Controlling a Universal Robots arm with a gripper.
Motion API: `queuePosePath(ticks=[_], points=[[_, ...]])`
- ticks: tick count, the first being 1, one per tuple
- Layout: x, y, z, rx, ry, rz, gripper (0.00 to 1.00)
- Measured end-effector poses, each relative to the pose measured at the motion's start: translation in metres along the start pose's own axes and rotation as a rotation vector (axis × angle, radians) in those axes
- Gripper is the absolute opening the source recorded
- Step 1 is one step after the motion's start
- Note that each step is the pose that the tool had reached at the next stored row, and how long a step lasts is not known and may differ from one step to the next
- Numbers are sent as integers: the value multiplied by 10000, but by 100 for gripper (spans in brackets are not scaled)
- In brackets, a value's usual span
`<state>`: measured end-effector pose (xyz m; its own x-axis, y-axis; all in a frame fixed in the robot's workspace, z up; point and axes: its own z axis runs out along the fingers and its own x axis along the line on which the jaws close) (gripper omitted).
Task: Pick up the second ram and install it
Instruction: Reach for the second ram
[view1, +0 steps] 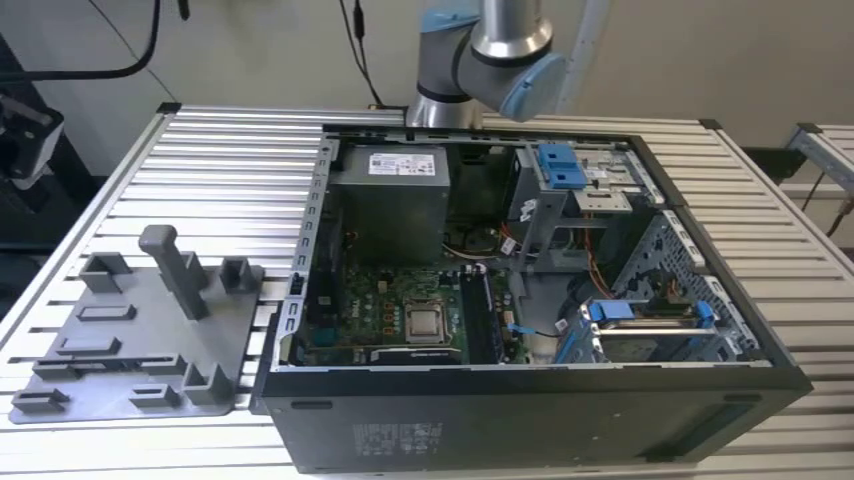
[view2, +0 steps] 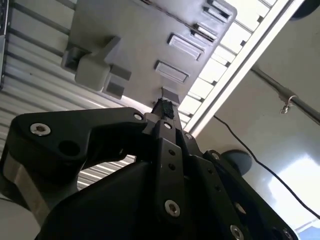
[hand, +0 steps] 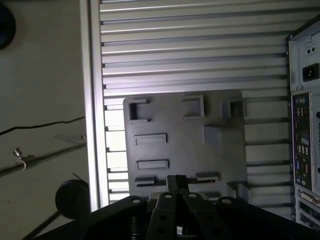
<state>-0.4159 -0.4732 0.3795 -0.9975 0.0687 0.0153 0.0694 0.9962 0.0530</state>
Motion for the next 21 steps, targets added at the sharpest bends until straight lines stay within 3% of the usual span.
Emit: queuePosePath(ticks=[9,16,21], points=[[-12,-169,-6,1,0,0,11],[-31,-354,-10,0,3,0,11],[-75,-398,-13,1,6,1,11]])
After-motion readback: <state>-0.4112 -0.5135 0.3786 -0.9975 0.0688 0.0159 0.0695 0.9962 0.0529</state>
